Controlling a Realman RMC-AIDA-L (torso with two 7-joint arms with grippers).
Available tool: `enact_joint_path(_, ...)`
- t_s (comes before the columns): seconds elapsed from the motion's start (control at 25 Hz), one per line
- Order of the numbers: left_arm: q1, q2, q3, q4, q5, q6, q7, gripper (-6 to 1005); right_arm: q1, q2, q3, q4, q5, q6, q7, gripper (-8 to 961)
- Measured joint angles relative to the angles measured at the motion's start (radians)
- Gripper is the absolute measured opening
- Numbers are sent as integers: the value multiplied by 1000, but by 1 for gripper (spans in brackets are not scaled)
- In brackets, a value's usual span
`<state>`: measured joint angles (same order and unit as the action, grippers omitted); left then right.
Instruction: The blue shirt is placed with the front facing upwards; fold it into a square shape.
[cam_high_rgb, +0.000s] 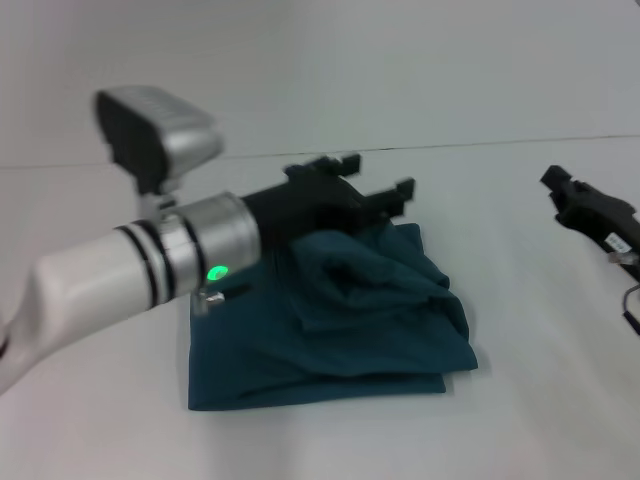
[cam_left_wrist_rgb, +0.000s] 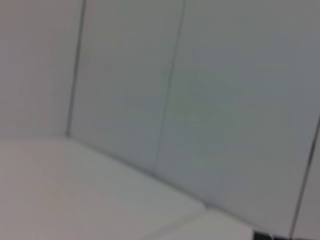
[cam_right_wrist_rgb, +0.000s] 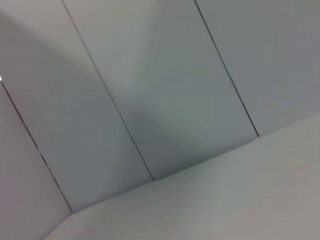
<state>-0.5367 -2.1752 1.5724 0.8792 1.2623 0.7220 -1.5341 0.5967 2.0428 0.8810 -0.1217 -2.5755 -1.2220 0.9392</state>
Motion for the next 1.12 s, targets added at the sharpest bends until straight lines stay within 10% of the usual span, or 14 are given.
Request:
enact_joint_path(0.16,60,0,-73,-69,-234,157,307,706,7,-30,-67,-61,-1,-84,74,96)
enact_joint_path(0.24,70,0,-121,-172,-349,290,469,805,15,-88,-192,-76,-5,-165,159,97)
enact_joint_path(0.52,100,0,-237,-473,-493,650,866,800,115,-194,-531,-167,-2,-353,369,100)
enact_joint_path(0.6,111,0,-242,-489,-493,657,865,799,180,-181,-660,-299,-2,-392,453,129)
enact_joint_path(0.84,117,0,-253,-551,-493,661,860,796,324,-35,-1211,-798,-2,-392,744,296)
enact_joint_path(1.12,125,0,-297,-609,-483,604,850,795,373,0,-1701,-969,20,-404,993,560)
